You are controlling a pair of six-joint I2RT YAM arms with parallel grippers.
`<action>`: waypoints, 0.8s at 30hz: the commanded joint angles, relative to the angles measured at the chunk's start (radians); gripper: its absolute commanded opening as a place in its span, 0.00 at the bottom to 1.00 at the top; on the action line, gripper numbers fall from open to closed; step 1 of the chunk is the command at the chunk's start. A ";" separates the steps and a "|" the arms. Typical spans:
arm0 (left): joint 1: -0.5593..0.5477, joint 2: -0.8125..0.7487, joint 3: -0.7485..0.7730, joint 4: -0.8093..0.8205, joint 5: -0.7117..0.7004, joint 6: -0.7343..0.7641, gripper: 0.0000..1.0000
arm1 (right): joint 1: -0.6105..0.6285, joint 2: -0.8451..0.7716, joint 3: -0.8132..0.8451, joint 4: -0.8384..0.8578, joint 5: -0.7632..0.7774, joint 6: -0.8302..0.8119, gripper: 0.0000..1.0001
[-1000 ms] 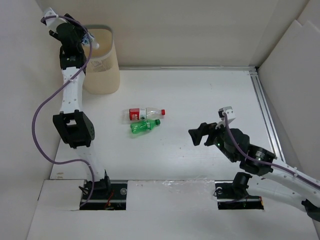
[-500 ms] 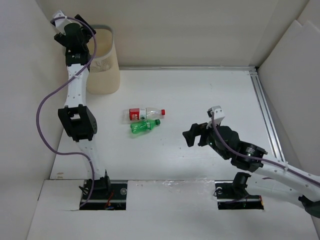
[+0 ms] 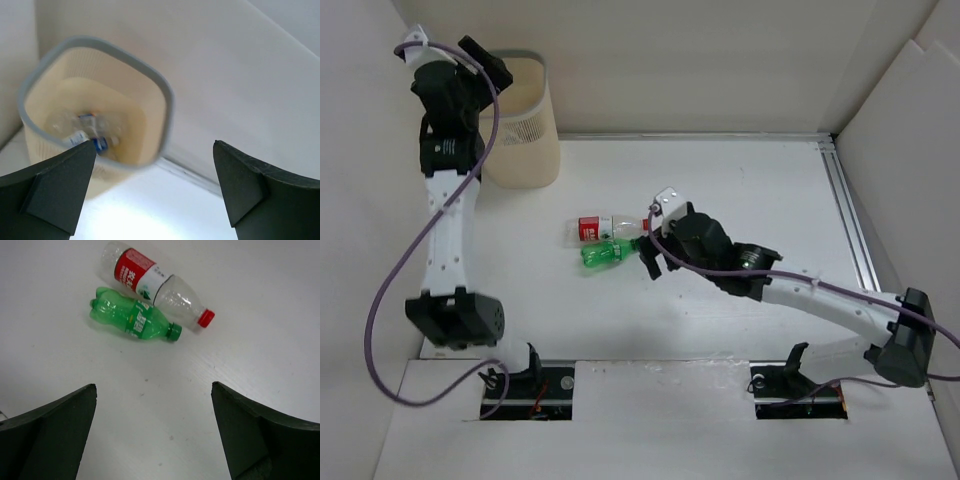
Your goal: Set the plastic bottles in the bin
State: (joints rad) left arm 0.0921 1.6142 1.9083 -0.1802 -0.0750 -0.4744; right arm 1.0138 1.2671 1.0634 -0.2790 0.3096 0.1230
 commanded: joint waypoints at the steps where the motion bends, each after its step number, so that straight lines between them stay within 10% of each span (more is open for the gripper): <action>1: -0.022 -0.253 -0.295 0.075 0.171 -0.059 1.00 | -0.027 0.116 0.172 0.061 -0.047 -0.164 1.00; 8: -0.124 -0.563 -0.779 0.173 0.282 -0.107 1.00 | -0.127 0.524 0.489 -0.098 -0.230 -0.384 1.00; 24: -0.146 -0.789 -0.810 -0.007 0.391 0.034 1.00 | -0.225 0.986 0.980 -0.298 -0.313 -0.543 0.97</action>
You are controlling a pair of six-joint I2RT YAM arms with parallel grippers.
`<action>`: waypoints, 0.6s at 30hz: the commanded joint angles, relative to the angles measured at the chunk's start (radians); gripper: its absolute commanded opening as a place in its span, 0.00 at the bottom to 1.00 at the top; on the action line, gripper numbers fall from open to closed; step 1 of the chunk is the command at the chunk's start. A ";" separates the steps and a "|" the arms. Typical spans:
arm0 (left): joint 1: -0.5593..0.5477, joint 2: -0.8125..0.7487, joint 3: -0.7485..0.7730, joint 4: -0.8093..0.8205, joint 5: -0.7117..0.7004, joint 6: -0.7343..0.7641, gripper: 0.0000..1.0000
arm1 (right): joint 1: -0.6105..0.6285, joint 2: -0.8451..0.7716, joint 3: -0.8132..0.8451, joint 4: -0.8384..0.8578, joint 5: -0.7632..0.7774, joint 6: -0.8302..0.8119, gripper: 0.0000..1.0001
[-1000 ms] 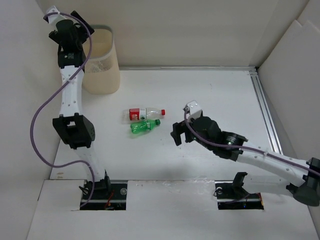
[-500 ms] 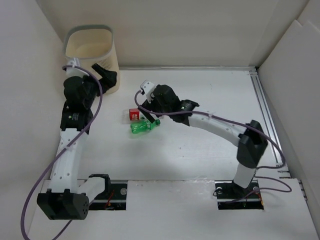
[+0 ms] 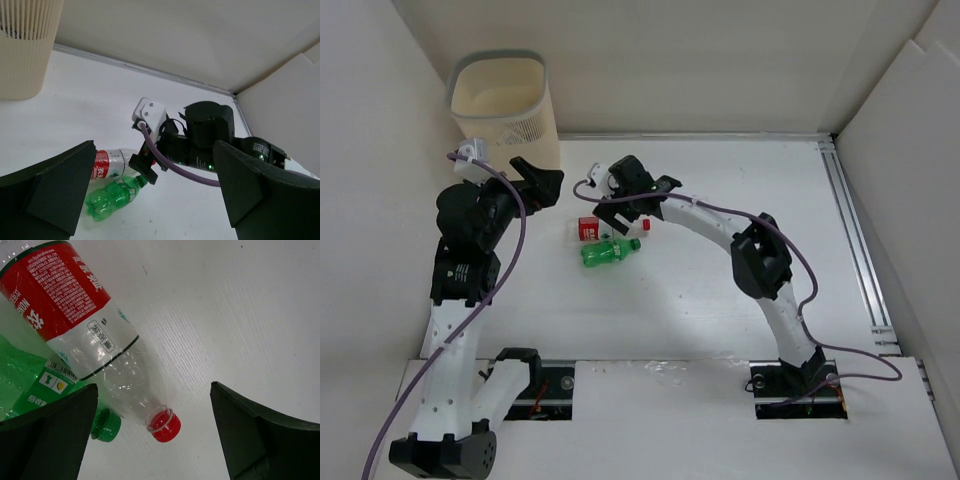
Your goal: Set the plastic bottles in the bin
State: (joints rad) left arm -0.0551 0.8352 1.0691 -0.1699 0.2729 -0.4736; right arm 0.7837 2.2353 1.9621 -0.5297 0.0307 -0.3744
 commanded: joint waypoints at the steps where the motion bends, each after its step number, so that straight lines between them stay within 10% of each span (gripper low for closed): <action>1: 0.001 -0.021 0.019 -0.017 0.043 0.033 1.00 | 0.005 0.041 0.093 -0.056 -0.034 -0.046 0.97; 18: 0.001 -0.030 -0.034 -0.008 0.054 0.043 1.00 | -0.067 0.165 0.129 -0.006 -0.140 0.032 0.91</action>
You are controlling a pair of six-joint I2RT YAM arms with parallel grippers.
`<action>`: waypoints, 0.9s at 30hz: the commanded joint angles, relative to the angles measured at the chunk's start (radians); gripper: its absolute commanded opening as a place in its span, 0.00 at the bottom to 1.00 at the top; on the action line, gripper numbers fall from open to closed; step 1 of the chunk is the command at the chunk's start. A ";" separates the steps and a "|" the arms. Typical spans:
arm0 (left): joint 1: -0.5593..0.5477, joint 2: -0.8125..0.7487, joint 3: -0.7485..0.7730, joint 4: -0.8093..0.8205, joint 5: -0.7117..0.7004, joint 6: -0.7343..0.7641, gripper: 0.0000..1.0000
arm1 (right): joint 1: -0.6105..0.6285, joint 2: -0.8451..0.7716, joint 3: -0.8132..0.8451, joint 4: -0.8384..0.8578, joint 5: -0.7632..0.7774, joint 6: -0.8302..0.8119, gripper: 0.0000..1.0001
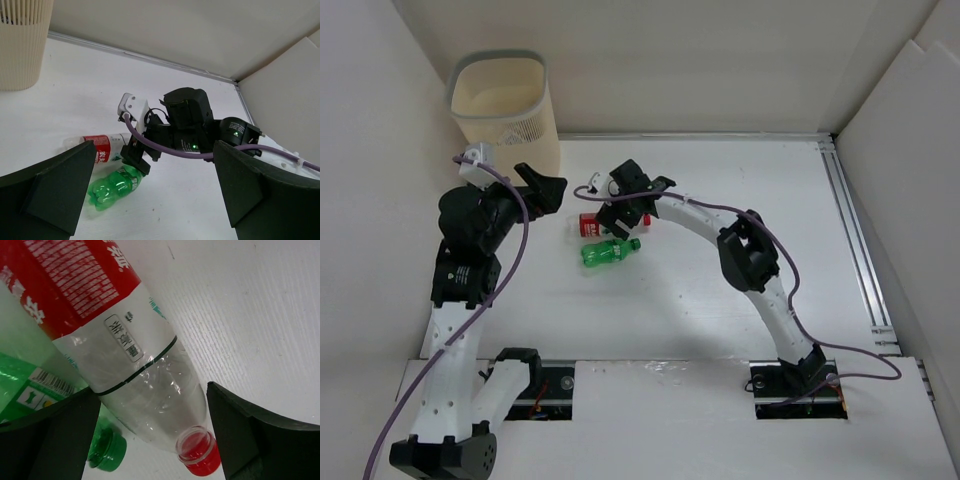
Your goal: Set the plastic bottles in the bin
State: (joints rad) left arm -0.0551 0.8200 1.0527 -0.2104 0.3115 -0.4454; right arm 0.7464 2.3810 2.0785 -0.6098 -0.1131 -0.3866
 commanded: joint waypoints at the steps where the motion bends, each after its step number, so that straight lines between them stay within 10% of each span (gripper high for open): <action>1: 0.001 -0.015 -0.017 0.032 0.015 0.014 1.00 | -0.030 0.020 0.012 0.084 0.015 0.054 0.89; 13: 0.001 0.005 -0.069 0.086 0.024 -0.006 1.00 | -0.116 0.018 0.043 0.102 -0.077 0.146 0.42; 14: 0.001 0.014 -0.080 0.103 0.037 -0.015 1.00 | -0.131 -0.020 0.025 0.131 -0.095 0.179 0.24; 18: 0.001 0.065 -0.091 0.167 0.070 -0.055 1.00 | -0.205 -0.138 -0.081 0.186 -0.166 0.271 0.07; 27: -0.064 0.287 -0.030 0.390 0.233 -0.156 1.00 | -0.248 -0.544 -0.461 0.321 -0.071 0.619 0.06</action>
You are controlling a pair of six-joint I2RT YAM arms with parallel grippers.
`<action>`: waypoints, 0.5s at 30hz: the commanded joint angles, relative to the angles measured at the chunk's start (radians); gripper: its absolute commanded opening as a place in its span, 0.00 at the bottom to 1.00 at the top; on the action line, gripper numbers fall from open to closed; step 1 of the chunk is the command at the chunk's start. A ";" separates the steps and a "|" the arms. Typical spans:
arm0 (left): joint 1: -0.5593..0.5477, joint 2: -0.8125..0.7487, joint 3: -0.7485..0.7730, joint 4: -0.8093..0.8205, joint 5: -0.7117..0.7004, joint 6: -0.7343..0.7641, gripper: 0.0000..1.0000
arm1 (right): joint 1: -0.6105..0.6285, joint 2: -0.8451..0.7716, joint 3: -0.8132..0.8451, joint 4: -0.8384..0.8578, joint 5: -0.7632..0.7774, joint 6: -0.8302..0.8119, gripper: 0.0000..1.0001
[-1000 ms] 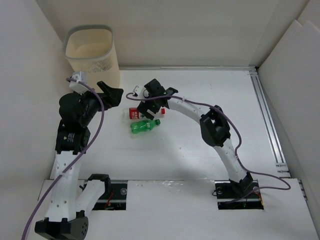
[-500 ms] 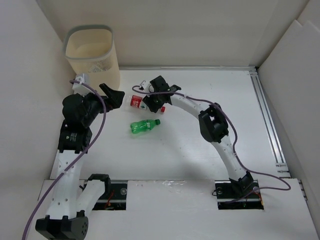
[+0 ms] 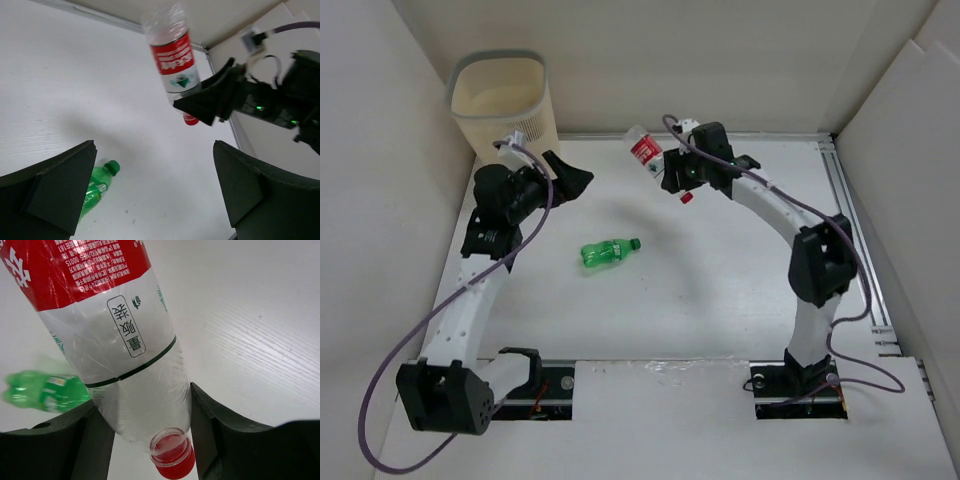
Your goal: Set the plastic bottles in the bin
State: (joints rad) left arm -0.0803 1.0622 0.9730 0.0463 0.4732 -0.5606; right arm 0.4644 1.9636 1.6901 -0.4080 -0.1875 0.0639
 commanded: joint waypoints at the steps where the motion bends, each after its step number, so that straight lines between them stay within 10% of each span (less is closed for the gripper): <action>1: -0.088 0.065 0.087 0.133 0.071 -0.041 1.00 | 0.034 -0.194 -0.102 0.155 -0.007 0.232 0.06; 15: -0.325 0.260 0.245 0.294 -0.067 -0.055 1.00 | 0.134 -0.460 -0.305 0.337 -0.251 0.294 0.04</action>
State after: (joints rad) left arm -0.3969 1.3052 1.1744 0.2207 0.4213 -0.5949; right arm 0.5808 1.5475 1.4055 -0.1810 -0.3447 0.3370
